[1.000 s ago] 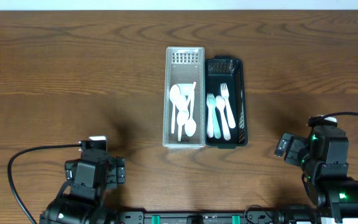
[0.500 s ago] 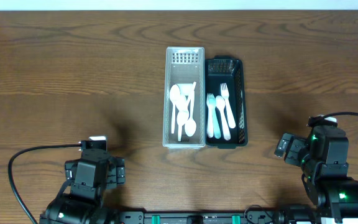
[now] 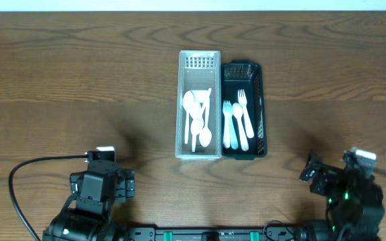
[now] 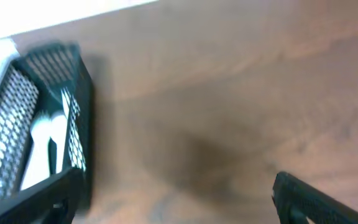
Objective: Pack container
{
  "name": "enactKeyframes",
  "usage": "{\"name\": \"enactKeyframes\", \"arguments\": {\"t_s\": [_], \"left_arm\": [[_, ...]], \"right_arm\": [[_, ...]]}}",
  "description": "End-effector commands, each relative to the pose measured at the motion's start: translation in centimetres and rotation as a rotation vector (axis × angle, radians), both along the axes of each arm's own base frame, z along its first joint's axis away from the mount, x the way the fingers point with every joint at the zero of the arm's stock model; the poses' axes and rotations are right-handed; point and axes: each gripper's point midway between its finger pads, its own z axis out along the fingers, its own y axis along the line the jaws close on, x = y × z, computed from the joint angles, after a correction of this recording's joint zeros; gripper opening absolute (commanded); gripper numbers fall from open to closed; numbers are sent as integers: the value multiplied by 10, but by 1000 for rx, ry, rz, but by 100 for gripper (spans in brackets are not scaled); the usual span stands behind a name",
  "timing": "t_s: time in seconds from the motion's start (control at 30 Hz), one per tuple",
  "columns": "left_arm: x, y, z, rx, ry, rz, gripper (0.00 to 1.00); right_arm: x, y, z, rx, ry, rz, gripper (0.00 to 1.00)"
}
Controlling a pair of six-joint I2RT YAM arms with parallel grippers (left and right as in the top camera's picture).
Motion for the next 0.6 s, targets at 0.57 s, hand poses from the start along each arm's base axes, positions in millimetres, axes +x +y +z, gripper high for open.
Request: {"name": "enactKeyframes", "arguments": {"t_s": [0.57], "left_arm": [[1,1,2,15,0,-5,98]], "right_arm": [[60,46,7,-539,-529,378,99]]}}
